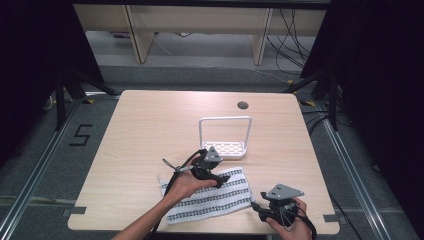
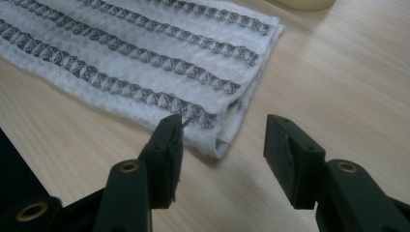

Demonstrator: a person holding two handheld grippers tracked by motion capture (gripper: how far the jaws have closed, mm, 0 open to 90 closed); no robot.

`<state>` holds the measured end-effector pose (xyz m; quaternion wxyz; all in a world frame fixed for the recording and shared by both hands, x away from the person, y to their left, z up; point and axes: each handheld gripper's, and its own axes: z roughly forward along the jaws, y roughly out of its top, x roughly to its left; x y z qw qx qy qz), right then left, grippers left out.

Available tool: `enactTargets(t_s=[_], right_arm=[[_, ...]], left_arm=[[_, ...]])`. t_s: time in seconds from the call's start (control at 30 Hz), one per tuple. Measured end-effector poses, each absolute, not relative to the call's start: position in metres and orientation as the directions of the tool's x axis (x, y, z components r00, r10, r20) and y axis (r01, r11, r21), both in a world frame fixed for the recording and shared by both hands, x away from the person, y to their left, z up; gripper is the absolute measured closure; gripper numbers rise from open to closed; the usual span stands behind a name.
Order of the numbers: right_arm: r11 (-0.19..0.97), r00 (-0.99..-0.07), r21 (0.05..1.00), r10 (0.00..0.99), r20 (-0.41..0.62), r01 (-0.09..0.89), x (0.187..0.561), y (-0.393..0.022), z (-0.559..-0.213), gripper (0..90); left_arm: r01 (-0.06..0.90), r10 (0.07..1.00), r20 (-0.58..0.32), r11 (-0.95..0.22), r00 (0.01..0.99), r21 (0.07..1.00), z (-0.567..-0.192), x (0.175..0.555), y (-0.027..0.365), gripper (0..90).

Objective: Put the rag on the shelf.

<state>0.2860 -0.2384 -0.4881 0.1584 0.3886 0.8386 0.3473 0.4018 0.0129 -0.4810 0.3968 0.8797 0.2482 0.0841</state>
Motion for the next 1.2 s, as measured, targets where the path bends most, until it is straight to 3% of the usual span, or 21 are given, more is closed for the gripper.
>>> enactTargets(t_s=[0.33,0.67,1.2], right_arm=[[0.464,-0.651,0.693,0.759,0.01,0.551,0.289,-0.235,-0.49,53.1],[0.46,-0.643,0.674,0.765,0.031,0.579,0.291,-0.234,-0.491,54.6],[0.486,-0.656,0.66,0.755,0.014,0.573,0.3,-0.229,-0.497,55.3]], left_arm=[[0.374,0.477,-0.058,-0.6,0.877,0.707,-0.488,0.418,-0.015,34.0],[0.347,0.443,-0.033,-0.651,0.896,0.675,-0.493,0.43,-0.037,41.2],[0.342,0.428,-0.023,-0.688,0.904,0.641,-0.502,0.437,-0.049,46.5]])
